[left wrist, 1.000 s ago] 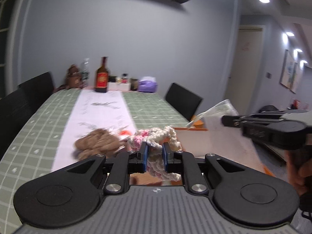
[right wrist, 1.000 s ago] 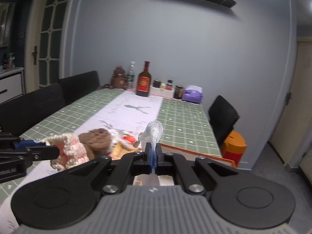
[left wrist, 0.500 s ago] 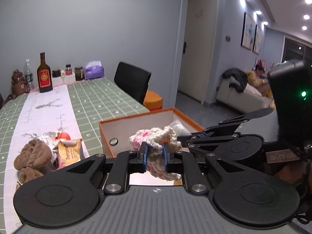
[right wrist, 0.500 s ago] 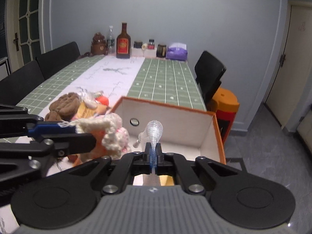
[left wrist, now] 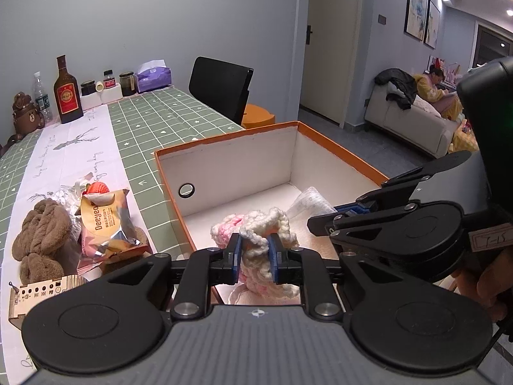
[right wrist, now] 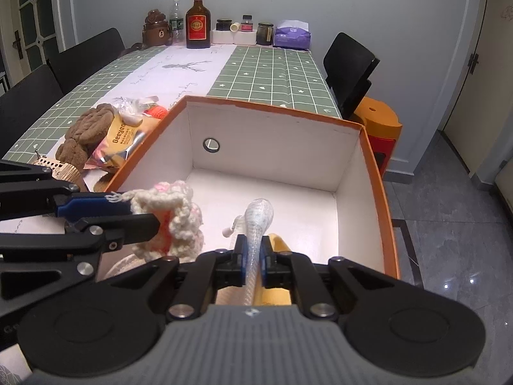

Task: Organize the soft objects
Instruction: 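Carry the pouch and mesh bag over the orange box and open both grippers, then move both grippers back toward the brown towel and snack bag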

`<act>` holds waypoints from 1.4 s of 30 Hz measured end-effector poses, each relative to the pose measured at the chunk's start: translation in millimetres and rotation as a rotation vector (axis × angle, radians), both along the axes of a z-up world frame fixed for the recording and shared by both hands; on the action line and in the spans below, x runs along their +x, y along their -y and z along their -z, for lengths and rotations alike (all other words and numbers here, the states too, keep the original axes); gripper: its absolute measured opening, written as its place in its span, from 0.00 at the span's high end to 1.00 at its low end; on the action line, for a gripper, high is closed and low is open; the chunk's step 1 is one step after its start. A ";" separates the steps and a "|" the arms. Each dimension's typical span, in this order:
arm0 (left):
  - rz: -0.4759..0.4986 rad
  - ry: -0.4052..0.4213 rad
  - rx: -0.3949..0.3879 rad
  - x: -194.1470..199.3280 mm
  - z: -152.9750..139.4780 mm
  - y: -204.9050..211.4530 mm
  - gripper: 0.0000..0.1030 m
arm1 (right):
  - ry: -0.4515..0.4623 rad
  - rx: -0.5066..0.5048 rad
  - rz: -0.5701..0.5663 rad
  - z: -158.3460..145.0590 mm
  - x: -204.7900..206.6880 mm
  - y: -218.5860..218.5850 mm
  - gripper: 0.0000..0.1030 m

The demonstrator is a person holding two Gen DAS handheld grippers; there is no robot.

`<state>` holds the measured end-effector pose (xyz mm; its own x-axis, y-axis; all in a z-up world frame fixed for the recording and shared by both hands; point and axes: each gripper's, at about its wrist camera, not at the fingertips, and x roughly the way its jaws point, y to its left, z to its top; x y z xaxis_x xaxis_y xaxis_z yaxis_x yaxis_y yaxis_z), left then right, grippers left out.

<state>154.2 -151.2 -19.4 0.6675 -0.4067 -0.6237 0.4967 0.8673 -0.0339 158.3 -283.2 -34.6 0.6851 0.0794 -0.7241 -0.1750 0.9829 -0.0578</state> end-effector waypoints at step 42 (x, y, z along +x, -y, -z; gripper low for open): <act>-0.296 0.150 -0.037 -13.3 -39.3 -113.2 0.73 | 0.178 0.026 -0.190 -46.9 -23.3 -105.6 0.48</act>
